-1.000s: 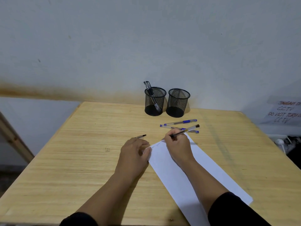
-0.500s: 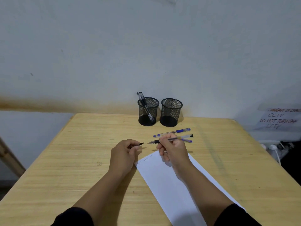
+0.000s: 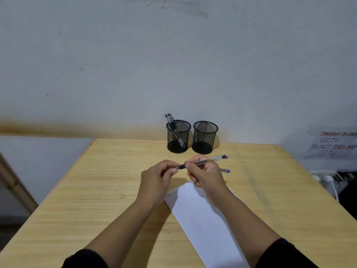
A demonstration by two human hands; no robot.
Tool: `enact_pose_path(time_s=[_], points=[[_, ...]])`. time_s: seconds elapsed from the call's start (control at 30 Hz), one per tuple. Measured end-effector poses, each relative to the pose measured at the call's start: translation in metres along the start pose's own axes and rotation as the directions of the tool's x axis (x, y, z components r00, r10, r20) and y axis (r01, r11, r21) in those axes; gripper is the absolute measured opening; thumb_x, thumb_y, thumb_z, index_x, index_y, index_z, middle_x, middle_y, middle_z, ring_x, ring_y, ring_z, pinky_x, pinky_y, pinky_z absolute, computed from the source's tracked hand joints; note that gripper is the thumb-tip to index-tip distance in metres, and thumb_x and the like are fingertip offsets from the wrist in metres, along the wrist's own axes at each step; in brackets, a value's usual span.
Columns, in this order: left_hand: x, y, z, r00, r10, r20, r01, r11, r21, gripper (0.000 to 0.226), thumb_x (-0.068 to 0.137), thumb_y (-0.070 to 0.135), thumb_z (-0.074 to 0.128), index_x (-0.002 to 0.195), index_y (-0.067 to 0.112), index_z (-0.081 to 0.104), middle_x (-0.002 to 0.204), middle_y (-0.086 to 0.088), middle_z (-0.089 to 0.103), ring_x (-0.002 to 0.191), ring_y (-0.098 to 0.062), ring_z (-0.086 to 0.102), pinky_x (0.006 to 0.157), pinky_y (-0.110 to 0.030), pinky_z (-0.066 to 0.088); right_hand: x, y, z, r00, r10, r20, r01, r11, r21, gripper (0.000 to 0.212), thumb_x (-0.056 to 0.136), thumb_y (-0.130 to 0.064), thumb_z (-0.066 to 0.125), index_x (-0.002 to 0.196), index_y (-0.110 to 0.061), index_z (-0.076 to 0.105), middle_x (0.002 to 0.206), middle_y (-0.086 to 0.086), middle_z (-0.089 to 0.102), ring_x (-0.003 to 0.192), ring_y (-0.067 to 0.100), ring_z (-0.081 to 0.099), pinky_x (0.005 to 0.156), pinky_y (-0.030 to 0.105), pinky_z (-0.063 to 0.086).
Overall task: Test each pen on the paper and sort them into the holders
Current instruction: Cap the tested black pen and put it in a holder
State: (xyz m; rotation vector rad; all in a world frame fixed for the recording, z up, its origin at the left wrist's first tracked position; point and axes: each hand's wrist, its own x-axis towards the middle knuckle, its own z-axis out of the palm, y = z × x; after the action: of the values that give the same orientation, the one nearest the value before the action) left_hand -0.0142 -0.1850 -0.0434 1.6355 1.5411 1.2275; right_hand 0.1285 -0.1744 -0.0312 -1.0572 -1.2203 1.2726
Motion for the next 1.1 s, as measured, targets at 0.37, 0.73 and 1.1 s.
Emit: enact_pose_path(time_s=[0.37,0.73,1.1], points=[[-0.002,0.008,0.000,0.999,0.051,0.011,-0.052,0.999,0.015,0.015,0.089,0.014,0.057,0.088,0.022,0.069,0.070,-0.004,0.067,0.066,-0.014,0.059,0.056,-0.011,0.042,-0.011,-0.009,-0.001,0.999,-0.034,0.020,0.034,0.999,0.000,0.014,0.088,-0.001,0.056,0.079,-0.010,0.060,0.058,0.006,0.051,0.043,0.008,0.042,0.037,0.015,0.028],[0.013,0.014,-0.034,0.997,0.061,-0.051,-0.056,0.994,0.091,0.017,0.087,0.011,0.059,0.090,0.024,0.070,0.073,0.016,0.059,0.068,0.005,0.054,0.058,0.004,0.033,-0.014,-0.016,-0.021,0.998,-0.047,0.031,0.052,0.977,-0.206,0.009,0.081,-0.011,0.068,0.073,-0.012,0.072,0.070,0.002,0.069,0.059,0.007,0.056,0.047,0.018,0.040],[0.049,0.042,-0.021,0.971,0.211,-0.111,-0.212,0.977,0.002,0.048,0.087,0.011,0.057,0.128,0.034,0.048,0.096,0.011,0.065,0.086,0.013,0.055,0.070,0.010,0.031,0.029,-0.024,-0.012,0.993,-0.098,0.067,0.118,0.836,-0.535,0.013,0.082,-0.018,0.069,0.093,-0.011,0.073,0.078,0.000,0.068,0.072,0.008,0.059,0.068,0.018,0.046]])
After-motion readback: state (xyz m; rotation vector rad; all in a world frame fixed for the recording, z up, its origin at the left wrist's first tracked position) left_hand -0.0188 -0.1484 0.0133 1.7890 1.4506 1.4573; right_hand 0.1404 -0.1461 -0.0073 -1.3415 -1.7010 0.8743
